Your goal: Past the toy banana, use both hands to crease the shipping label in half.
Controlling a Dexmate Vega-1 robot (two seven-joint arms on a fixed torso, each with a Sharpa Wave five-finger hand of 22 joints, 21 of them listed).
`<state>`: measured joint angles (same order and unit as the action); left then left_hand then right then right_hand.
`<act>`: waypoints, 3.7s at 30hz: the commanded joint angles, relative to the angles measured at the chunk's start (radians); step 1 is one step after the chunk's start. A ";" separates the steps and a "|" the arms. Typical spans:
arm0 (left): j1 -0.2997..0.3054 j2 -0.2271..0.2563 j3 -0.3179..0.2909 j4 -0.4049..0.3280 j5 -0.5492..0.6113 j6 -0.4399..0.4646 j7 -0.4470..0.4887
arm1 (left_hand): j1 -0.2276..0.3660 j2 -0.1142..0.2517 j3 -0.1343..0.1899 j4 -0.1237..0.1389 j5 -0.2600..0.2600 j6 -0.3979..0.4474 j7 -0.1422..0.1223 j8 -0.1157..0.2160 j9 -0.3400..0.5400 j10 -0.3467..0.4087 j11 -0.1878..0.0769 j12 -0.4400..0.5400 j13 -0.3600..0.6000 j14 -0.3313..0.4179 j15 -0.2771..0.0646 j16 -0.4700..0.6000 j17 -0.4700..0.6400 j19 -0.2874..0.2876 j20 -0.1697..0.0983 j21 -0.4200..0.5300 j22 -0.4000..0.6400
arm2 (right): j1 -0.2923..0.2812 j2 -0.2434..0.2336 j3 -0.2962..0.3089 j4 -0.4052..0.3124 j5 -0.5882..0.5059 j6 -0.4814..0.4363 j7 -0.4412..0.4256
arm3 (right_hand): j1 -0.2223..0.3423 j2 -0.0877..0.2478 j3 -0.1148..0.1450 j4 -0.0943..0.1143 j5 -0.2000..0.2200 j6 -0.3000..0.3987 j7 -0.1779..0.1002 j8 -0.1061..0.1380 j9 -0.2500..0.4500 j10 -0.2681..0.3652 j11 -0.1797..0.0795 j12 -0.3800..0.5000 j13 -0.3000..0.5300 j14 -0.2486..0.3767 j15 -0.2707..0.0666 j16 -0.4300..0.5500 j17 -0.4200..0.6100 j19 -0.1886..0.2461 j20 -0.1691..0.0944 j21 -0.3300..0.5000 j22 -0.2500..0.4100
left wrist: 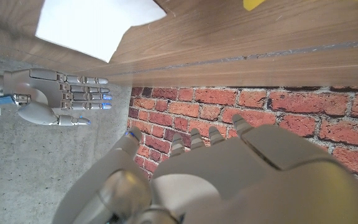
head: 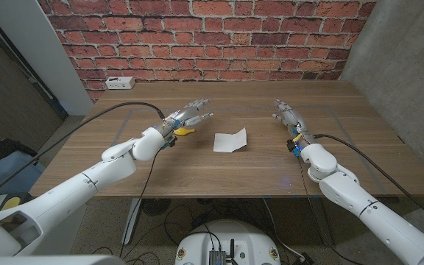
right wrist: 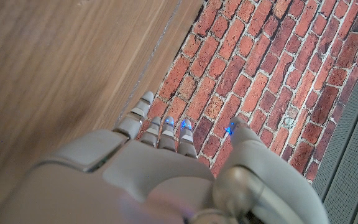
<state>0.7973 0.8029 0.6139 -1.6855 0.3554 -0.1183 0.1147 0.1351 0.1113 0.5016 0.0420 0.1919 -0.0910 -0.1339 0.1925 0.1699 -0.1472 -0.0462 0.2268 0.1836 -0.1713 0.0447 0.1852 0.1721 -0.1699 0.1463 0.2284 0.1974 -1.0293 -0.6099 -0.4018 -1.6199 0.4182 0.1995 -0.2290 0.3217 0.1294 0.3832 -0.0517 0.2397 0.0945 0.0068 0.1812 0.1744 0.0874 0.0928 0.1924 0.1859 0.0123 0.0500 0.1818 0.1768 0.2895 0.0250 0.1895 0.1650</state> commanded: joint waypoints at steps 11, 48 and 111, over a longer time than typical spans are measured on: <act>0.008 0.021 0.015 -0.045 0.022 0.043 -0.081 | 0.025 0.001 0.006 -0.017 -0.004 0.020 -0.001 0.006 0.006 0.015 0.002 0.004 0.005 -0.040 -0.007 0.003 0.002 -0.031 0.001 0.001 0.003 | -0.046 -0.018 -0.010 -0.084 -0.059 -0.060 -0.060 | 0.020 0.005 0.003 -0.011 -0.010 -0.001 -0.005 0.004 0.006 -0.011 0.001 0.001 0.004 -0.004 -0.001 0.006 0.004 -0.003 -0.003 0.002 0.006; 0.029 0.049 0.026 -0.065 0.046 0.004 -0.133 | 0.069 0.003 0.023 -0.066 -0.013 0.233 0.047 0.026 0.006 0.177 0.003 0.033 0.004 0.095 -0.038 0.017 0.000 0.074 0.008 0.034 0.000 | -0.108 -0.034 -0.028 -0.193 -0.125 -0.128 -0.112 | 0.022 0.015 -0.001 -0.017 -0.034 0.003 -0.006 0.007 0.006 -0.001 0.003 0.006 0.004 -0.002 0.000 0.012 0.008 -0.003 -0.003 0.003 0.006; -0.018 0.030 0.088 -0.043 0.078 0.032 -0.276 | 0.083 0.002 0.039 -0.109 -0.021 0.246 0.067 -0.018 0.004 0.221 0.025 -0.024 0.000 0.156 -0.084 -0.012 -0.003 0.162 0.002 0.034 -0.003 | -0.127 -0.016 -0.081 -0.250 -0.172 -0.169 -0.124 | 0.035 0.027 0.001 -0.026 -0.044 0.054 0.015 0.019 0.008 0.047 0.024 0.020 0.007 0.019 0.006 0.020 0.012 0.011 -0.001 0.007 0.006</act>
<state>0.8013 0.8385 0.6780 -1.7154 0.4205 -0.1150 -0.1206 0.2257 0.1150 0.5400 -0.0651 0.1736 0.1459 -0.0787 0.1651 0.1720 0.0792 -0.0231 0.2063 0.1813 -0.0040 -0.0342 0.1771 0.1678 -0.0057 0.1395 0.2659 0.1934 -1.1552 -0.6304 -0.4803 -1.8768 0.2472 0.0273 -0.3480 0.3465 0.1595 0.3798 -0.0717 0.1981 0.1416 0.0216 0.1928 0.1792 0.1253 0.1126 0.2079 0.1882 0.0217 0.0518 0.1973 0.1839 0.2950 0.0234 0.1895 0.1675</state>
